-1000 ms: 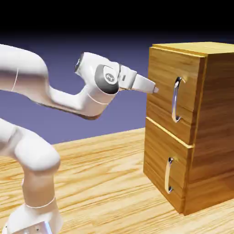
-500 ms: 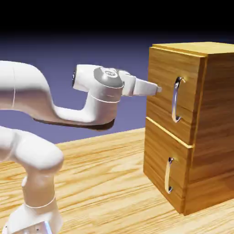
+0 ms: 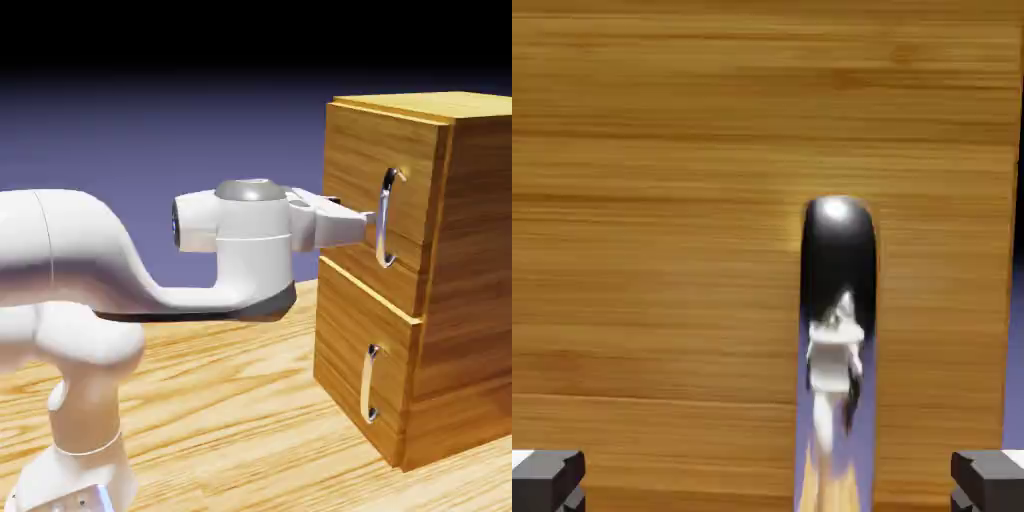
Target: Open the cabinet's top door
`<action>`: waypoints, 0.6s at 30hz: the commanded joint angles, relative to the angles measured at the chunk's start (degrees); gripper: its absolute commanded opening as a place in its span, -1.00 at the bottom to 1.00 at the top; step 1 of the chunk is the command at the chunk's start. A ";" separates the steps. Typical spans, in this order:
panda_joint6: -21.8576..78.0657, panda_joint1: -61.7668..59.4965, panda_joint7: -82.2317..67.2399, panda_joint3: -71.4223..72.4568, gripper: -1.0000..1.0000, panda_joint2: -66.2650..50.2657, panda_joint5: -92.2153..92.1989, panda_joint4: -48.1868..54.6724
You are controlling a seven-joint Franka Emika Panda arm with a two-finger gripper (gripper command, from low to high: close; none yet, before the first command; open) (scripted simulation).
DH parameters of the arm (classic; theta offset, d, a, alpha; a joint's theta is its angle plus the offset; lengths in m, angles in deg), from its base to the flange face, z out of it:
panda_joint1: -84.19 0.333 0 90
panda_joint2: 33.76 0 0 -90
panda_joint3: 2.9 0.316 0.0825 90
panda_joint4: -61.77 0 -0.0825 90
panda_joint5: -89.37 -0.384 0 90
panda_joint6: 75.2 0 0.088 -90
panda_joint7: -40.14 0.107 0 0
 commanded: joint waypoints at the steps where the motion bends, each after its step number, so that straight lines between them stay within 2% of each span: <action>1: 0.08 0.64 1.76 -0.89 0.00 0.50 2.50 0.22; 5: 0.27 2.11 5.86 -2.95 0.00 1.66 8.29 0.75; 10: 3.81 12.18 6.71 -7.54 0.00 -2.27 9.75 7.06; 11: 3.81 12.18 6.71 -7.54 -1.00 -2.27 9.75 7.06; 18: 9.41 -0.27 13.11 2.61 -1.00 -6.28 6.46 -0.74</action>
